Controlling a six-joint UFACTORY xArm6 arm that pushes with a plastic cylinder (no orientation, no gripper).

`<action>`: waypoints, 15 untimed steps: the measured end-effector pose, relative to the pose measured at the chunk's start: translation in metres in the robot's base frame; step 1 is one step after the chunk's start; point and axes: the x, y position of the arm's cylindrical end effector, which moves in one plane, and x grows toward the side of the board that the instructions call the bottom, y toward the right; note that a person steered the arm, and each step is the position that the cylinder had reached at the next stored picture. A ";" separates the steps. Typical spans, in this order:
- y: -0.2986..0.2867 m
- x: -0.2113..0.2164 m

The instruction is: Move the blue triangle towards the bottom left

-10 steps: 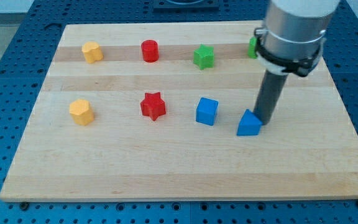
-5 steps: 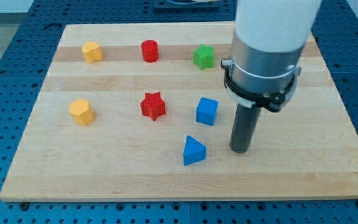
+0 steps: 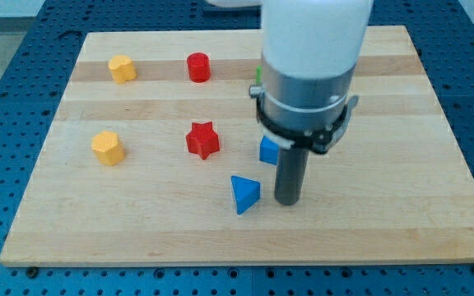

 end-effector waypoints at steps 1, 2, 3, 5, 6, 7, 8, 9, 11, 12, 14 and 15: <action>-0.026 -0.010; -0.088 0.019; -0.130 0.032; -0.037 0.013; -0.028 0.042; -0.031 0.070; -0.065 0.083; -0.103 0.083; -0.171 0.061; -0.146 0.061; -0.110 0.027; -0.147 0.021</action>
